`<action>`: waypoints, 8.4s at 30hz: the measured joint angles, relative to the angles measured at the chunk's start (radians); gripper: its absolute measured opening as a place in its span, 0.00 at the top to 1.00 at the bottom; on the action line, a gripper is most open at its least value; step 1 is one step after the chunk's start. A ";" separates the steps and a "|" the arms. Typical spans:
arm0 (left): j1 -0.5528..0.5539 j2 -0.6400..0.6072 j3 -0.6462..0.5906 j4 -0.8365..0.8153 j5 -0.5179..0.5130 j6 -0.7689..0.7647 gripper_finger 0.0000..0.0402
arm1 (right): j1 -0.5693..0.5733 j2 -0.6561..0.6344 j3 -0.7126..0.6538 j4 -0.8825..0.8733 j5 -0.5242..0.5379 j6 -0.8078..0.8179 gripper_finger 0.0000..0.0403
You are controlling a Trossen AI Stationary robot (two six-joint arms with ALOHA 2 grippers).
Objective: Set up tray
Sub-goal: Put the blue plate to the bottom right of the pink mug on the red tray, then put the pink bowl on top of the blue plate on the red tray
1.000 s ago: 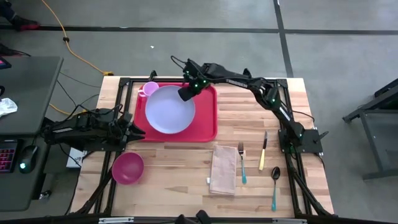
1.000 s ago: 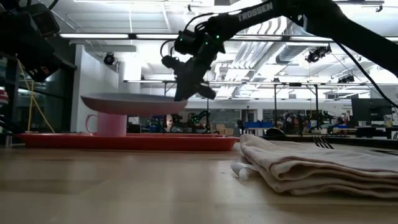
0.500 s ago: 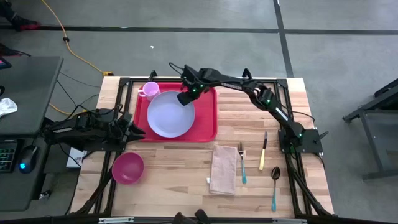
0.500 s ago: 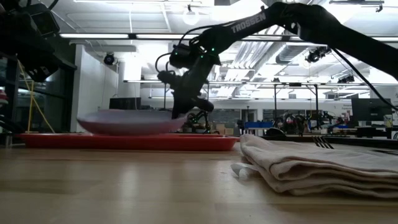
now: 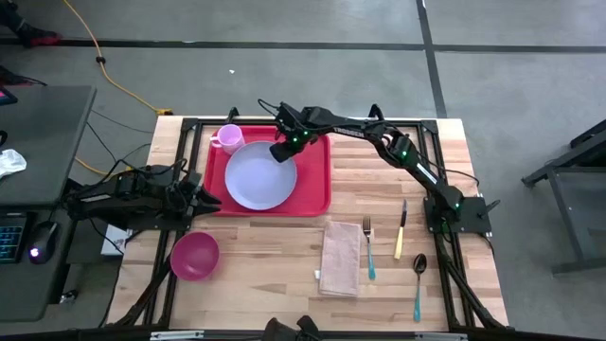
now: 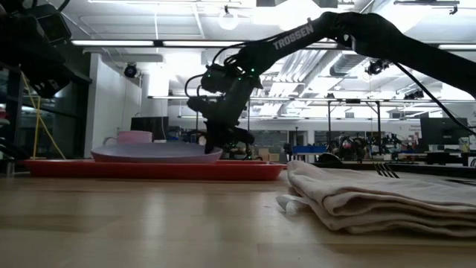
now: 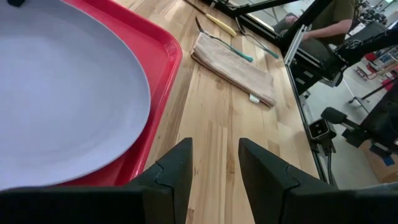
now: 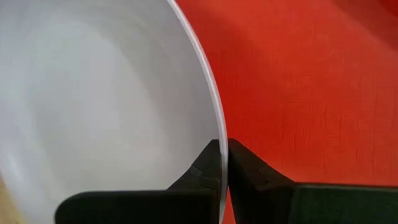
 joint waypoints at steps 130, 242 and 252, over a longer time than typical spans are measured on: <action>0.000 0.000 0.000 -0.001 0.002 -0.001 0.60 | 0.100 -0.567 0.097 -0.474 0.523 -0.366 0.72; 0.000 0.401 0.379 0.156 0.085 -0.038 0.60 | -0.159 -2.031 -1.650 0.412 0.042 -0.239 0.72; 0.000 0.667 0.759 -0.178 0.147 -0.026 0.60 | -0.159 -2.093 -1.813 0.565 0.021 -0.189 0.72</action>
